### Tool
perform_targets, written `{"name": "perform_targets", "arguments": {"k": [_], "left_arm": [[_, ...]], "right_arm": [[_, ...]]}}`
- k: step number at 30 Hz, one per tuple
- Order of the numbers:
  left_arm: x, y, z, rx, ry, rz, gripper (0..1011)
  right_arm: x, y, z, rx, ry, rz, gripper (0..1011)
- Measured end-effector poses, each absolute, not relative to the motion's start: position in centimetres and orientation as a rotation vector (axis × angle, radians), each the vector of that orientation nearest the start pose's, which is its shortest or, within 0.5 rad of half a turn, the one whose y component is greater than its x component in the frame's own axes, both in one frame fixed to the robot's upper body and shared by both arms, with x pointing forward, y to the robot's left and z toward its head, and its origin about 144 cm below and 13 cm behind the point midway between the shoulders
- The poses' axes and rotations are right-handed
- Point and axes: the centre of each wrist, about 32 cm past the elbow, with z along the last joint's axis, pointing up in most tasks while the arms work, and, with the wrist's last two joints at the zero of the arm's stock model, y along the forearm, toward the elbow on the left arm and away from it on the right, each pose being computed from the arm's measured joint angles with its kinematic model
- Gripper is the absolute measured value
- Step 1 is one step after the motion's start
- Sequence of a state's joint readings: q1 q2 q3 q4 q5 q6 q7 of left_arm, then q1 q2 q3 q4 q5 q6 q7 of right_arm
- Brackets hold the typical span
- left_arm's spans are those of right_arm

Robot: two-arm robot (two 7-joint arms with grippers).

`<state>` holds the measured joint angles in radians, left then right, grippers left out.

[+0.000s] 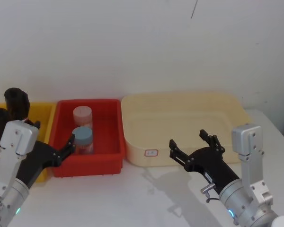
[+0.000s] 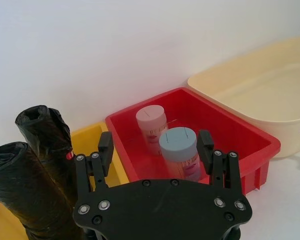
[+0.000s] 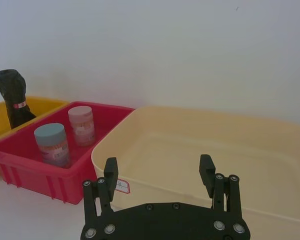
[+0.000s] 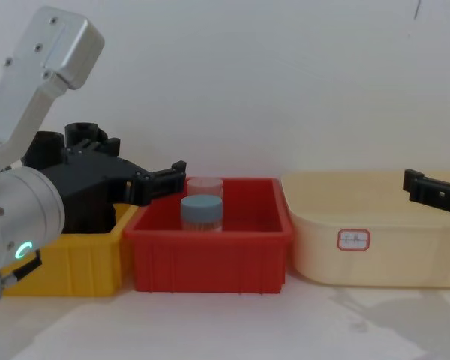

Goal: Pick up the garbage bag with the one hand and transfer it to the other hand.

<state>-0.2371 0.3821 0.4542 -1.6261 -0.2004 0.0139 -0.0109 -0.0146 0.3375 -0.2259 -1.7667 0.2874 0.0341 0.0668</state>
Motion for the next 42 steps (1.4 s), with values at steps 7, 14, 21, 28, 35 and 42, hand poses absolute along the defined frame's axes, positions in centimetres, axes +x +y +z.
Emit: {"name": "perform_targets", "arguments": {"k": [7, 14, 21, 28, 35, 42], "left_arm": [[49.2, 19.84, 120.44, 0.061, -0.268, 1.124, 1001], [49.2, 19.84, 120.44, 0.061, -0.267, 1.124, 1001], [49.2, 19.84, 120.44, 0.061, -0.268, 1.124, 1001], [49.2, 19.84, 120.44, 0.061, -0.267, 1.124, 1001], [49.2, 19.84, 120.44, 0.061, -0.267, 1.124, 1001], [49.2, 19.84, 120.44, 0.061, -0.268, 1.124, 1001]], "right_arm": [[44.33, -23.71, 118.87, 0.026, -0.075, -1.229, 1000], [44.33, -23.71, 118.87, 0.026, -0.075, -1.229, 1000], [44.33, -23.71, 118.87, 0.026, -0.075, -1.229, 1000], [44.33, -23.71, 118.87, 0.026, -0.075, -1.23, 999], [44.33, -23.71, 118.87, 0.026, -0.075, -1.229, 1000], [44.33, -23.71, 118.87, 0.026, -0.075, -1.229, 1000]]}}
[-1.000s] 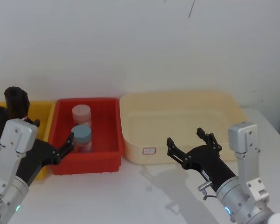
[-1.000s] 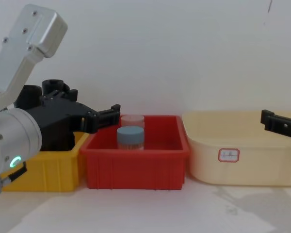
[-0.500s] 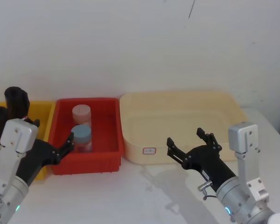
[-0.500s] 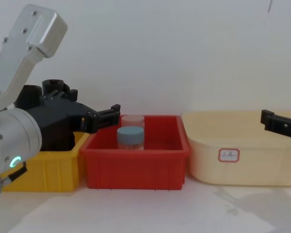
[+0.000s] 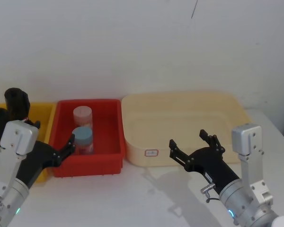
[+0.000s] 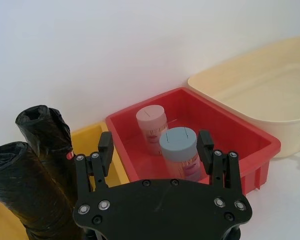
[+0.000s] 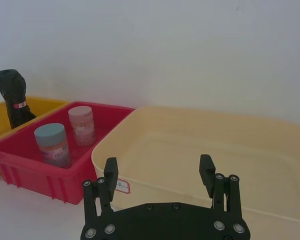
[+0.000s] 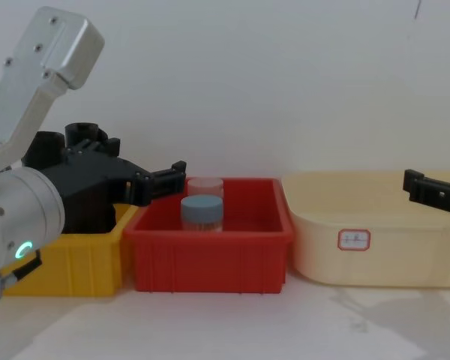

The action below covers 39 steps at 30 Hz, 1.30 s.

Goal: Pick up the garbage bag with the one hand and transfer it to the other hand.

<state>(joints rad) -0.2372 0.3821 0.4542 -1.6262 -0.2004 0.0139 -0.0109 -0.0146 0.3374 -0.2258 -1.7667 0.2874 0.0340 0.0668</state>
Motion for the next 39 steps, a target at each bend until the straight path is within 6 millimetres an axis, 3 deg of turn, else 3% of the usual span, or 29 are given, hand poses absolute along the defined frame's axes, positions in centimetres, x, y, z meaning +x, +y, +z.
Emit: {"name": "perform_targets", "arguments": {"k": [16, 29, 39], "left_arm": [[48.6, 20.3, 120.6, 0.061, -0.2, 1.112, 1001], [47.0, 23.5, 121.5, 0.081, -0.049, 1.153, 1001], [47.4, 25.4, 122.7, 0.091, 0.0, 1.194, 1001]], "right_arm": [[44.3, -23.7, 118.9, 0.026, -0.075, -1.229, 1000], [44.3, -23.7, 118.9, 0.026, -0.075, -1.23, 1000], [44.3, -23.7, 118.9, 0.026, -0.075, -1.23, 1000]]}}
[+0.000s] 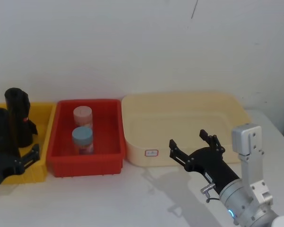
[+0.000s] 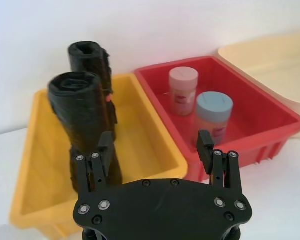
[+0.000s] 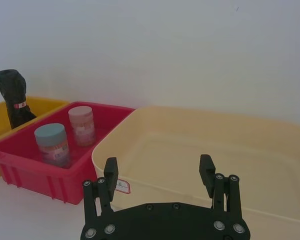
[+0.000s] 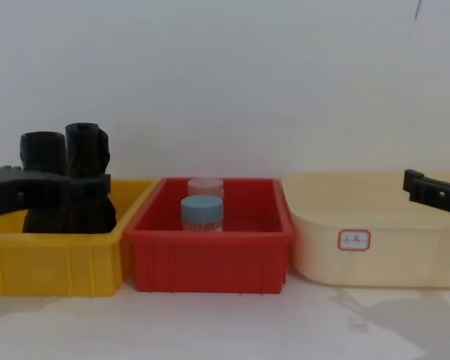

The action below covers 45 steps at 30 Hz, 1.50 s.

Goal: Pick up the garbage bag with the one hand and transfer it to the other hand.

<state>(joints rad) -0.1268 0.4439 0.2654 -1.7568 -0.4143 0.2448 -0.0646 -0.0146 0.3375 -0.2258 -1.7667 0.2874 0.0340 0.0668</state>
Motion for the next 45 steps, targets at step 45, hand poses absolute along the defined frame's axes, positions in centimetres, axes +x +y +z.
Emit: {"name": "perform_targets", "arguments": {"k": [45], "left_arm": [[53.0, 26.7, 123.8, 0.216, -0.026, 1.32, 1001]], "right_arm": [[44.3, -23.7, 118.9, 0.026, -0.075, -1.23, 1000]]}}
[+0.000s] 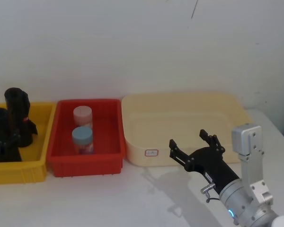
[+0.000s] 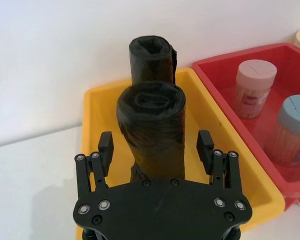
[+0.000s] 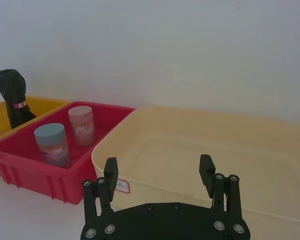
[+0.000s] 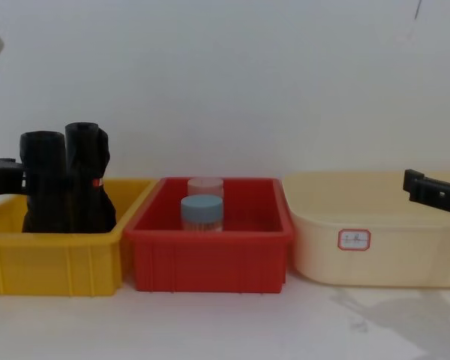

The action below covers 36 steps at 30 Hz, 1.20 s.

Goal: Pick up the garbage bag with the one hand and transfer it to the other hand.

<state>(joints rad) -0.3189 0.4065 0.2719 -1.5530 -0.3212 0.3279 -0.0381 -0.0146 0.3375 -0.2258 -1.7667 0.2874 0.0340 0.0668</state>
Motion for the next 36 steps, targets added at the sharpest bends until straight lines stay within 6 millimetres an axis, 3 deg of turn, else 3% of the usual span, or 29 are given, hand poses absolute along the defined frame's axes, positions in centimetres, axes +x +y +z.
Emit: {"name": "perform_targets", "arguments": {"k": [14, 23, 26, 36], "left_arm": [[54.8, 26.1, 124.1, 0.257, -0.085, 1.329, 973], [55.3, 25.9, 124.2, 0.268, -0.1, 1.333, 765], [55.4, 25.8, 124.2, 0.271, -0.103, 1.333, 645], [55.5, 25.8, 124.3, 0.272, -0.11, 1.331, 528]], "right_arm": [[44.3, -23.7, 118.9, 0.026, -0.075, -1.23, 1000], [44.3, -23.7, 118.9, 0.026, -0.075, -1.23, 1000], [44.3, -23.7, 118.9, 0.026, -0.075, -1.23, 1000], [44.3, -23.7, 118.9, 0.026, -0.075, -1.23, 1000]]}}
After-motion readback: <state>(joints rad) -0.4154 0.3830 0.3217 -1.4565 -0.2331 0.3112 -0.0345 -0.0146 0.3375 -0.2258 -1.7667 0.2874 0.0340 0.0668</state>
